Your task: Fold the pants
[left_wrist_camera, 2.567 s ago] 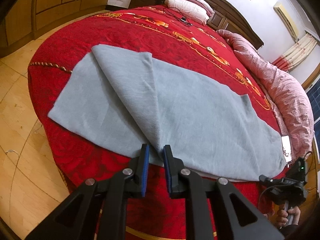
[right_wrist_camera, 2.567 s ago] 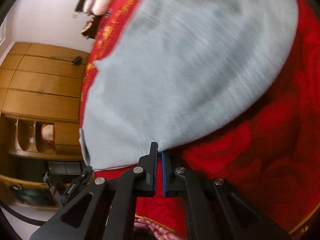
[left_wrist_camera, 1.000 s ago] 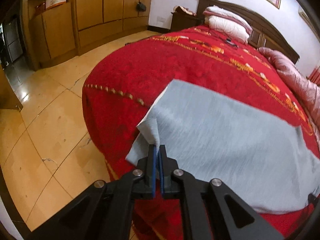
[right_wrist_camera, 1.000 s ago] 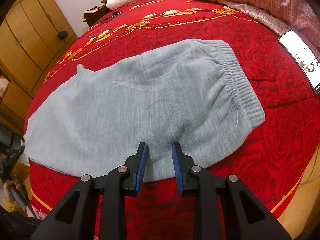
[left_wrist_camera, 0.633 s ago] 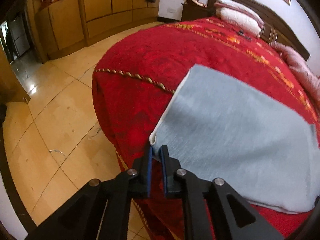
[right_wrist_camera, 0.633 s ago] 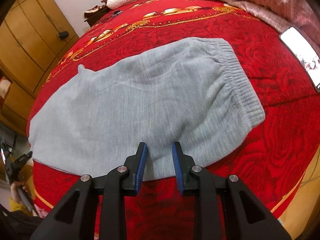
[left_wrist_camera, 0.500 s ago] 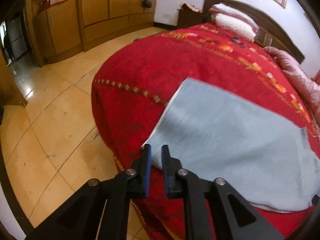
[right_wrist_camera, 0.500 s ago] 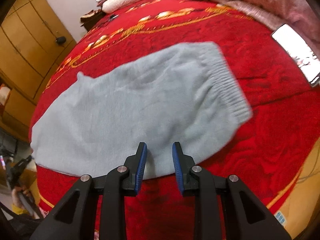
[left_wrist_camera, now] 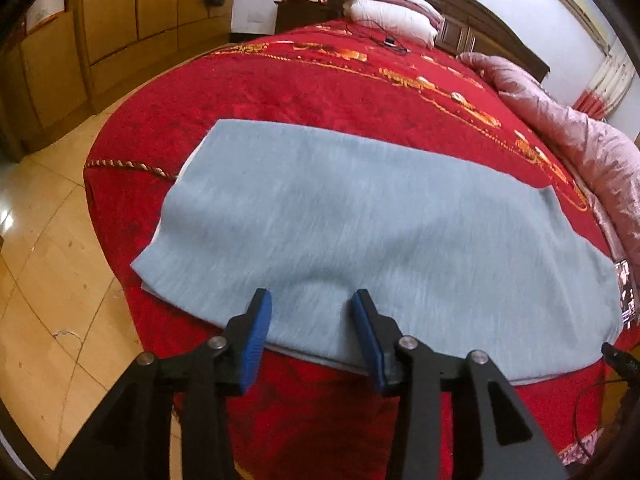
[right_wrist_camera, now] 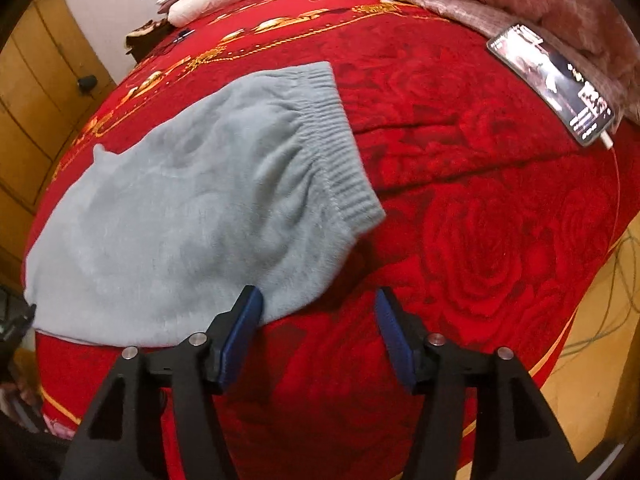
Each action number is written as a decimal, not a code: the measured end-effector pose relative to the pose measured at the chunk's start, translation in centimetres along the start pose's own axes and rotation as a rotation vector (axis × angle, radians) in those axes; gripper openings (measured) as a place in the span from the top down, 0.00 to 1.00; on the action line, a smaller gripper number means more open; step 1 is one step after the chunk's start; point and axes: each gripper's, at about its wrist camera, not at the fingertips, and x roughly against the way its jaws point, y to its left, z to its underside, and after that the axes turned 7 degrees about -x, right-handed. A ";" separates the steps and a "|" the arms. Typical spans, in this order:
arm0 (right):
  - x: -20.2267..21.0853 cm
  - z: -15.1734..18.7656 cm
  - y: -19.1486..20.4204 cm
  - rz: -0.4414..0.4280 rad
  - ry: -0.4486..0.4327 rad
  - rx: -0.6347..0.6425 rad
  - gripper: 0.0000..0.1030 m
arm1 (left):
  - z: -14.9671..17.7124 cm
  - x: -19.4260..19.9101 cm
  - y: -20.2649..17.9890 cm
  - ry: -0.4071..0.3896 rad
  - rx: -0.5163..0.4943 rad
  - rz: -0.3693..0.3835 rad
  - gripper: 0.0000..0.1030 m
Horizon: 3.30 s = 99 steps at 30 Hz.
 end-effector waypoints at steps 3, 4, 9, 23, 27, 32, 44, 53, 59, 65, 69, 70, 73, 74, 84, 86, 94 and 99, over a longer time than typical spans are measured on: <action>0.0 -0.1 -0.4 -0.010 -0.001 -0.003 0.42 | -0.1 0.4 -0.1 0.017 0.009 -0.002 0.55; 0.3 0.0 -0.4 -0.014 -0.003 -0.006 0.42 | -0.3 0.2 0.0 0.018 0.012 -0.001 0.55; 2.6 -0.1 -1.5 -0.067 -0.061 -0.064 0.42 | -0.4 0.7 -1.0 0.019 -0.009 0.003 0.51; 5.0 -0.1 1.6 -0.090 -0.149 -0.011 0.42 | -1.1 1.5 0.3 -0.005 0.014 -0.055 0.39; 5.1 0.6 4.7 -0.090 -0.146 0.094 0.42 | -1.0 2.1 3.2 -0.024 0.092 -0.085 0.37; 3.9 1.7 8.1 -0.118 -0.102 0.181 0.42 | -0.6 2.3 7.2 -0.043 0.193 -0.098 0.37; 1.4 2.7 9.5 -0.106 -0.018 0.198 0.42 | 1.7 0.9 10.4 -0.059 0.382 0.099 0.41; 0.9 2.7 9.8 -0.095 -0.005 0.202 0.42 | 2.6 0.2 7.5 -0.012 0.331 0.231 0.42; 1.0 2.7 9.9 -0.090 -0.011 0.212 0.42 | 2.6 -1.2 8.9 -0.060 0.458 0.298 0.42; 0.9 2.8 10.0 -0.084 -0.007 0.216 0.42 | 1.6 -2.6 10.8 -0.144 0.573 0.321 0.42; 0.8 2.8 10.0 -0.080 -0.006 0.216 0.42 | 1.1 -3.2 11.2 -0.165 0.589 0.311 0.58; 0.8 2.8 10.1 -0.078 -0.006 0.218 0.42 | 1.0 -3.2 11.2 -0.162 0.579 0.296 0.66; 0.8 2.7 10.3 -0.076 -0.008 0.227 0.42 | 1.0 -2.8 11.4 -0.172 0.557 0.260 0.87; 0.8 2.7 10.5 -0.077 -0.009 0.233 0.42 | 1.1 -2.4 11.4 -0.185 0.554 0.259 0.88; 0.7 2.0 14.2 -0.159 -0.012 0.307 0.42 | -1.6 3.3 7.2 -0.309 0.299 0.184 0.93; 0.5 2.3 14.9 -0.167 -0.005 0.325 0.42 | -2.1 4.5 5.7 -0.335 0.232 0.181 0.94; -0.8 2.0 16.2 -0.220 0.032 0.332 0.42 | -5.5 5.3 -1.8 -0.331 0.021 0.308 0.94; -1.7 2.1 16.4 -0.243 0.064 0.327 0.42 | -6.1 2.0 -5.9 -0.228 -0.046 0.362 0.94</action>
